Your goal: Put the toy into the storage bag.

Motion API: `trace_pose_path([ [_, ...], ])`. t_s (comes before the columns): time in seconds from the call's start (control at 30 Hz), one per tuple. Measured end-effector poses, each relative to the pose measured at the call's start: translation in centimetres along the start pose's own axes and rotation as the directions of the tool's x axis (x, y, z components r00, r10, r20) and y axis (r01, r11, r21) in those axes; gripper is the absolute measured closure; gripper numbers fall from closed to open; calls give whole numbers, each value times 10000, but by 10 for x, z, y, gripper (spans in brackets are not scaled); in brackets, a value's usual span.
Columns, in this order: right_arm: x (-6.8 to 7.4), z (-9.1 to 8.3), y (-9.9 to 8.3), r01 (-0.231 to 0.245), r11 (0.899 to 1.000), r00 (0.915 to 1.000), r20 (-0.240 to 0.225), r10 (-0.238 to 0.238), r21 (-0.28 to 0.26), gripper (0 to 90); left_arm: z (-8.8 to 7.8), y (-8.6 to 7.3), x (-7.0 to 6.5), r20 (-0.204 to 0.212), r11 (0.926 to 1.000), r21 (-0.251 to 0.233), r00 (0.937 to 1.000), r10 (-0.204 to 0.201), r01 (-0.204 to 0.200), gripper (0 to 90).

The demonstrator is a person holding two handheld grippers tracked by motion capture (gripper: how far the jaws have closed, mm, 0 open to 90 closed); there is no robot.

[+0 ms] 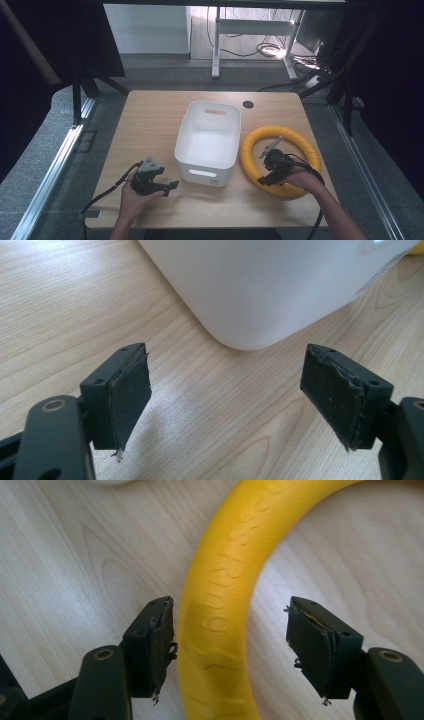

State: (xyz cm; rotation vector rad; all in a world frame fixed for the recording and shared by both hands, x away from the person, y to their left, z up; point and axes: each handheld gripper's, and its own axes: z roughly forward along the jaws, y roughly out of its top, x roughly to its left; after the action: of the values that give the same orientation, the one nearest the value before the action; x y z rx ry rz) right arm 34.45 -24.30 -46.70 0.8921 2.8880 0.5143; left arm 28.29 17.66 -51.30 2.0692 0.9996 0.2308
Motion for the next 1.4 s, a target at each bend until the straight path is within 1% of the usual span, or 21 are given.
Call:
trace_pose_path([
  [0.13, 4, 9, 2, 119, 9990, 9999, -95, -115, 421, 375, 1, 0, 0, -1, 10000, 45, 10000, -36, 36, 203],
  [0.3, 6, 18, 2, 218, 9954, 9997, -90, -211, 928, 390, 3, 0, 0, 32, 9999, 104, 10000, 11, -12, 203],
  [0.4, 7, 23, 2, 344, 9940, 9994, -71, -339, 1035, 414, 4, 0, 0, 14, 9999, 164, 10000, 28, -28, 202],
  [0.47, 9, 26, 3, 389, 9921, 9992, -103, -380, 1192, 415, 4, 0, 0, 40, 9999, 165, 10000, 18, -19, 202],
  [0.53, 9, 29, 3, 481, 9898, 9988, -39, -480, 1338, 420, 5, 0, 0, 36, 9998, 185, 10000, 33, -34, 202],
  [0.67, 8, 33, 5, 425, 9872, 9991, -95, -415, 1540, 437, 4, 0, -1, 33, 9999, 154, 10000, 15, -15, 202],
  [0.73, 8, 35, 6, 401, 9868, 9992, -111, -388, 1570, 454, 4, 0, -1, 25, 9999, 142, 10000, 15, -16, 202],
  [0.77, 8, 37, 6, 467, 9864, 9989, -107, -456, 1576, 466, 4, 0, -1, 32, 9999, 161, 10000, 19, -19, 202],
  [0.8, 8, 38, 7, 374, 9857, 9993, -102, -363, 1642, 475, 4, 0, -1, 39, 9999, 166, 10000, 19, -20, 202],
  [0.9, 7, 39, 8, 364, 9846, 9993, -107, -350, 1711, 486, 5, 0, -1, 42, 9998, 183, 10000, 42, -43, 201],
  [1.03, 6, 39, 9, 318, 9837, 9994, -219, -284, 1772, 496, 5, 0, -2, 34, 9999, 167, 10000, 24, -24, 201],
  [1.07, 4, 38, 9, 208, 9839, 9993, -352, -148, 1773, 501, 5, 0, -2, 48, 9999, 159, 10000, 14, -14, 201],
  [1.13, 4, 38, 9, 179, 9841, 9992, -378, -114, 1766, 502, 5, 0, -2, 43, 9998, 172, 10000, 17, -17, 201],
  [1.3, 0, 35, 8, 106, 9883, 9981, -619, -12, 1521, 506, 5, 0, -1, 22, 9999, 166, 10000, 21, -21, 201],
  [1.33, -3, 30, 7, -28, 9908, 9965, -822, 141, 1354, 507, 5, 1, -1, 23, 9998, 167, 10000, 58, -58, 201],
  [1.37, -5, 28, 7, -63, 9924, 9956, -916, 176, 1230, 507, 4, 1, -1, 21, 9998, 169, 10000, 58, -58, 201],
  [1.4, -5, 28, 7, -63, 9924, 9956, -916, 176, 1230, 507, 4, 1, -1, 21, 9998, 169, 10000, 58, -58, 201],
])
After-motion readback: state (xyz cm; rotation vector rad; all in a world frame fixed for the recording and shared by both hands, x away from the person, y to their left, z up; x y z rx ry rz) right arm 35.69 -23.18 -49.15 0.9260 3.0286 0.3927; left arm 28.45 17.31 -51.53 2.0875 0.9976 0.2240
